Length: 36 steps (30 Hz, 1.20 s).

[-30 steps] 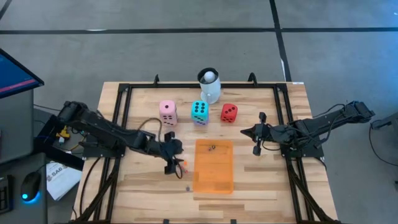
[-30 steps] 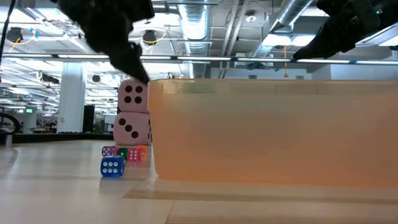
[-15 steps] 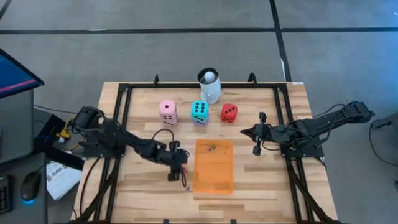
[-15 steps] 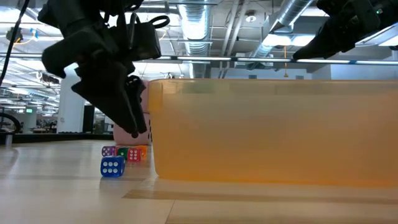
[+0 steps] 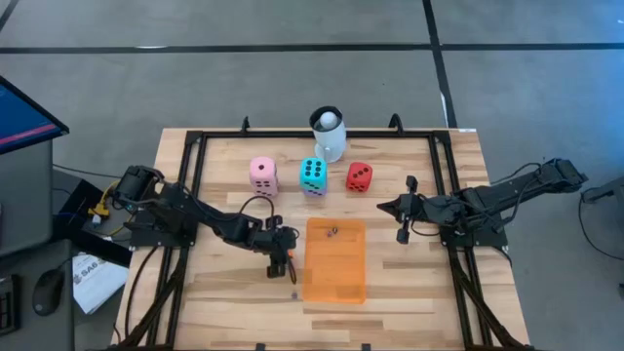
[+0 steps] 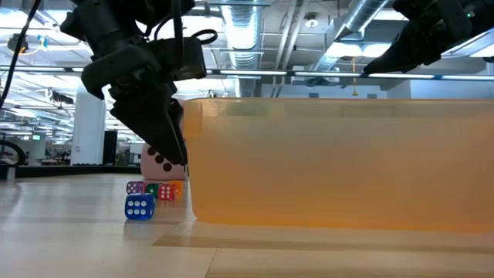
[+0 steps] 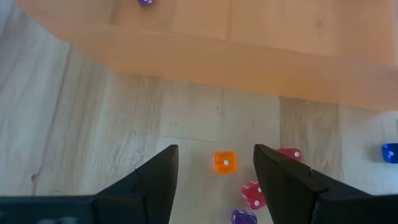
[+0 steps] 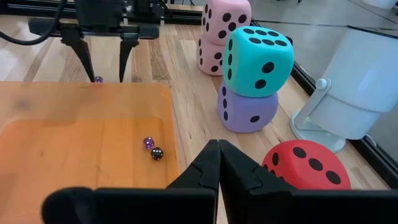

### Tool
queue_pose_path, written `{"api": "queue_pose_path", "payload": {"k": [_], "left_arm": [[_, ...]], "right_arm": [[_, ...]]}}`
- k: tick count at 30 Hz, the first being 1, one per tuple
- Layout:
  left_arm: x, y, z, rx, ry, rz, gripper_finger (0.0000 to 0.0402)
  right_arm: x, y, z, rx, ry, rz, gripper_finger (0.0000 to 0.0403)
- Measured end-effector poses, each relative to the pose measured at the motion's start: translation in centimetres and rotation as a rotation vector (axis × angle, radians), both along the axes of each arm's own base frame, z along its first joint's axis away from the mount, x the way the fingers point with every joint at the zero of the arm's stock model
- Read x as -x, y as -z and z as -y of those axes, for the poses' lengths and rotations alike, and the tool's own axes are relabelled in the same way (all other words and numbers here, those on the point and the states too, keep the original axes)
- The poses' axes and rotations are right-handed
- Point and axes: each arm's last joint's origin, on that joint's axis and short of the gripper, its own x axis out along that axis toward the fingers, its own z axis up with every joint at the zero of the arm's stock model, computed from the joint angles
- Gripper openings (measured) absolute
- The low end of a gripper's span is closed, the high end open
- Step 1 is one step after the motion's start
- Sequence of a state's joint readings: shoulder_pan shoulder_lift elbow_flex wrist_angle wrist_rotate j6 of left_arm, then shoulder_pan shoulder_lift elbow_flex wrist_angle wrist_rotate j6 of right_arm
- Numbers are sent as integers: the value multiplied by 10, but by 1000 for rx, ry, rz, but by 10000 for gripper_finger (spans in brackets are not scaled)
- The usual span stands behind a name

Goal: Pick & Place Dice
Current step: Put the small orange dice into the orange bin

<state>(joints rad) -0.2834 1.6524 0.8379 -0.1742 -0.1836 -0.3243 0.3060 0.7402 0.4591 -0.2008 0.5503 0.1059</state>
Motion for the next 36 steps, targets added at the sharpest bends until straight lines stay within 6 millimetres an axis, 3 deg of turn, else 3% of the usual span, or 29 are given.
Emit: {"api": "queue_pose_path", "payload": {"k": [7, 19, 36], "left_arm": [[-1, 1, -3, 6, -3, 1, 190], [14, 23, -6, 30, -23, 33, 178], [11, 20, -5, 42, -20, 81, 179]], "right_arm": [[0, 0, 0, 0, 0, 0, 0], [0, 0, 0, 0, 0, -1, 0], [0, 0, 0, 0, -1, 0, 0]]}}
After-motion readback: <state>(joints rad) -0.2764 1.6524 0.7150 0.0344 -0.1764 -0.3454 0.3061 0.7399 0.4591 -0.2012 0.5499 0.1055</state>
